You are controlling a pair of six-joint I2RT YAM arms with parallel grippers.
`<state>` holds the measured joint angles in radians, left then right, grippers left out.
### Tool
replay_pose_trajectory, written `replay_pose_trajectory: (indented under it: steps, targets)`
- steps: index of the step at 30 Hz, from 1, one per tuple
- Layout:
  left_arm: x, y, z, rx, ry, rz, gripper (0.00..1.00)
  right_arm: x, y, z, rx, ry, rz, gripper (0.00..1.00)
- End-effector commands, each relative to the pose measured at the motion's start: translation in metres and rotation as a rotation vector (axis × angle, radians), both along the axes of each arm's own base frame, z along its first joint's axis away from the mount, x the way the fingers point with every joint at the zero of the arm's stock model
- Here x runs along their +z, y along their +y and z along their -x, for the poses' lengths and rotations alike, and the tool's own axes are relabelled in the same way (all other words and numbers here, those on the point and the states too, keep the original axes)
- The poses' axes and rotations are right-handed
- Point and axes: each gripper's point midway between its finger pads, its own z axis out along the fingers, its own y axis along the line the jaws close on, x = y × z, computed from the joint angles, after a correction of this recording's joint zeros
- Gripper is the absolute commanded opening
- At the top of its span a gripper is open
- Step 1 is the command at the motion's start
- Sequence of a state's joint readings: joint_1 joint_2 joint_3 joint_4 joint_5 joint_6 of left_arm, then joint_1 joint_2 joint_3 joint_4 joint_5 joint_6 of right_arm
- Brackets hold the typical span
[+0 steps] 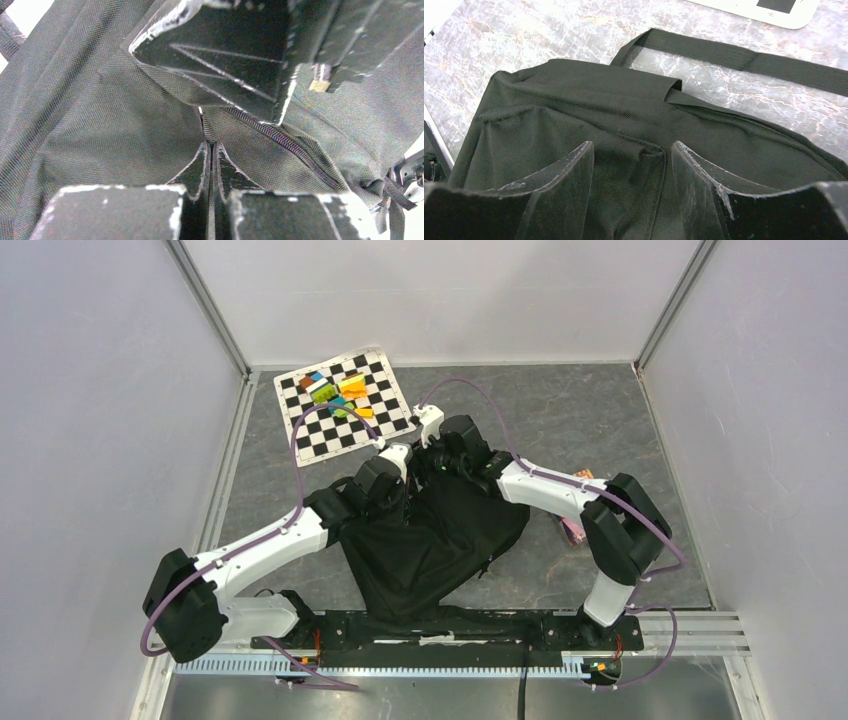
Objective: Pack the student bag
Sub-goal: Unzip the student bag at the center of the board.
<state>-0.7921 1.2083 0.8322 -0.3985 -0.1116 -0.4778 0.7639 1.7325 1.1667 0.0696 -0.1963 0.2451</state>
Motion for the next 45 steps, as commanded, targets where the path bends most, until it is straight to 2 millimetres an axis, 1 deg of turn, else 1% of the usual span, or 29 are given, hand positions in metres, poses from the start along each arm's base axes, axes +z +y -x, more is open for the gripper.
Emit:
replay_pose_trajectory:
  steps: [1,2,6,7,12,14,15,16,17,18,19,20,21,25,29,36,41,45]
  targets:
    - [0.005,-0.003,0.002,0.011,0.0,0.026,0.02,0.012,0.016,0.006,0.066,0.002,-0.065,0.63]
    - [0.004,-0.002,0.002,0.012,0.002,0.025,0.02,0.011,0.018,0.008,0.069,0.01,-0.08,0.61]
    - [0.005,-0.002,0.002,0.012,0.0,0.028,0.02,0.01,0.023,0.012,0.081,0.038,-0.12,0.46]
    - [0.006,-0.003,0.002,0.013,-0.001,0.03,0.02,0.008,0.024,0.013,0.079,0.047,-0.123,0.44]
    - [0.008,-0.002,0.001,0.012,-0.009,0.031,0.02,-0.006,0.024,0.015,0.078,0.076,-0.114,0.43]
    - [0.008,-0.003,0.002,0.01,-0.008,0.031,0.02,-0.009,0.023,0.015,0.078,0.079,-0.112,0.43]
    - [0.009,-0.003,0.002,0.008,-0.008,0.029,0.02,-0.01,0.023,0.015,0.077,0.082,-0.108,0.41]
    - [0.009,-0.003,0.001,0.007,-0.009,0.03,0.02,-0.011,0.023,0.015,0.075,0.082,-0.106,0.37]
    - [0.009,-0.003,0.001,0.006,-0.01,0.03,0.02,-0.012,0.022,0.014,0.072,0.08,-0.102,0.3]
    - [0.01,-0.004,0.001,-0.001,-0.011,0.034,0.02,-0.012,0.022,0.013,0.07,0.078,-0.102,0.22]
    - [0.012,-0.007,0.002,-0.013,-0.014,0.042,0.02,-0.012,0.022,0.012,0.064,0.075,-0.1,0.12]
    - [0.013,-0.009,0.002,-0.026,-0.013,0.052,0.02,-0.012,0.022,0.01,0.057,0.072,-0.099,0.04]
    - [0.015,-0.011,0.003,-0.033,-0.01,0.057,0.02,-0.011,0.022,0.009,0.05,0.067,-0.098,0.0]
    - [0.02,-0.021,0.008,-0.048,0.017,0.093,0.02,-0.003,0.017,-0.003,-0.004,0.026,-0.091,0.0]
    - [0.025,-0.04,0.021,-0.085,0.037,0.142,0.02,0.005,0.014,-0.013,-0.046,-0.014,-0.079,0.0]
    - [0.035,-0.065,0.044,-0.098,0.07,0.228,0.02,0.007,0.012,-0.023,-0.066,-0.044,-0.047,0.0]
    - [0.036,-0.082,0.069,-0.118,0.105,0.276,0.02,0.007,0.012,-0.026,-0.073,-0.052,-0.036,0.0]
    - [0.037,-0.097,0.094,-0.145,0.122,0.306,0.02,0.007,0.012,-0.028,-0.077,-0.058,-0.031,0.0]
